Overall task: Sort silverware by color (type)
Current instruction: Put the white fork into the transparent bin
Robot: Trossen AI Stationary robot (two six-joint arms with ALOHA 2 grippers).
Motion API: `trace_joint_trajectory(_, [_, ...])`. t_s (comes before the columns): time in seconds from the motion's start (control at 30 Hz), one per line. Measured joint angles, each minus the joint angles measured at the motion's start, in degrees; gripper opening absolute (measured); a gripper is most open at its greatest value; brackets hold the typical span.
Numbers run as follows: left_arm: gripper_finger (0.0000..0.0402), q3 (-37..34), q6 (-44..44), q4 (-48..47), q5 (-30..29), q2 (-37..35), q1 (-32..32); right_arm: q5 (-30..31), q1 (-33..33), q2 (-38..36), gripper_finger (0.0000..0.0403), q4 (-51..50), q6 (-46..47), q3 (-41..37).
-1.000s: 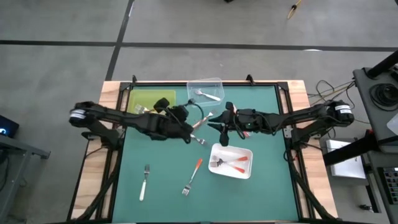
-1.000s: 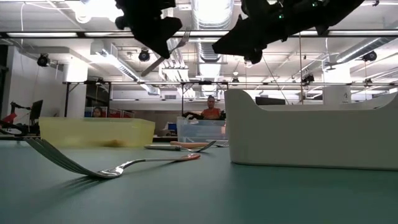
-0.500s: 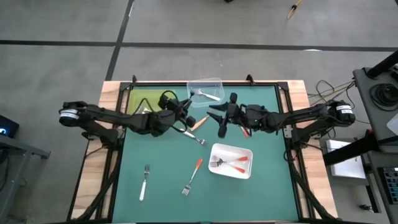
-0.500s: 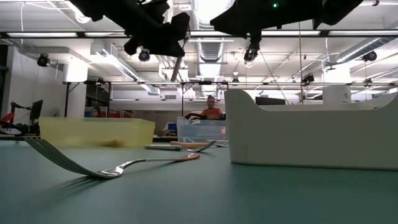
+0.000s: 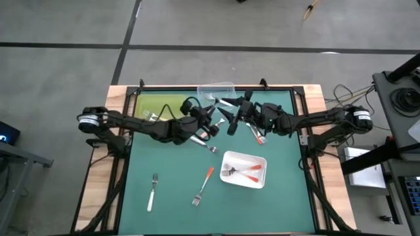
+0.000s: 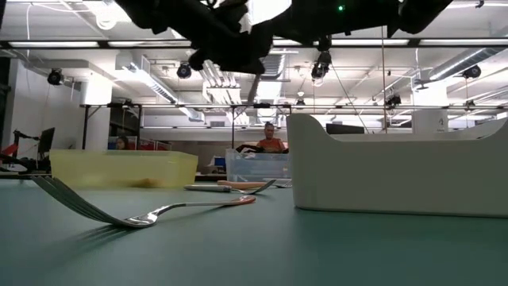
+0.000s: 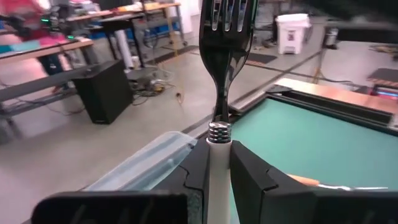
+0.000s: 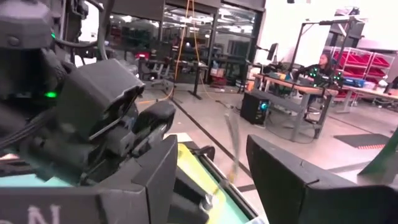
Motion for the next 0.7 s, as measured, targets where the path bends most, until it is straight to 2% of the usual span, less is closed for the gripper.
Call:
trace_joint_trajectory(0.23, [0.0027,3.6,0.0,-0.7,2.5,3.4,0.0,2.3,0.0,1.7,0.0183,0.0,-1.4,0.8])
trace_joint_trajectory(0.37, [0.0027,3.8,0.0,-0.7,2.5,3.4,0.0,4.7,0.0,1.3,0.0167,0.0,-1.4,0.8])
trace_joint_trajectory(0.5, [0.0028,3.8,0.0,-0.7,2.4,3.1,0.0,5.0,0.0,1.3,0.0122,0.0,-1.5,0.8])
trace_joint_trajectory(0.67, [0.0028,3.9,-0.2,-0.8,2.4,3.1,0.0,6.8,0.0,1.3,0.0027,0.0,-1.3,0.8])
trace_joint_trajectory(0.7, [0.0028,3.9,-0.3,-0.8,2.4,3.1,0.0,7.2,0.0,1.3,0.0020,0.0,-1.5,0.8])
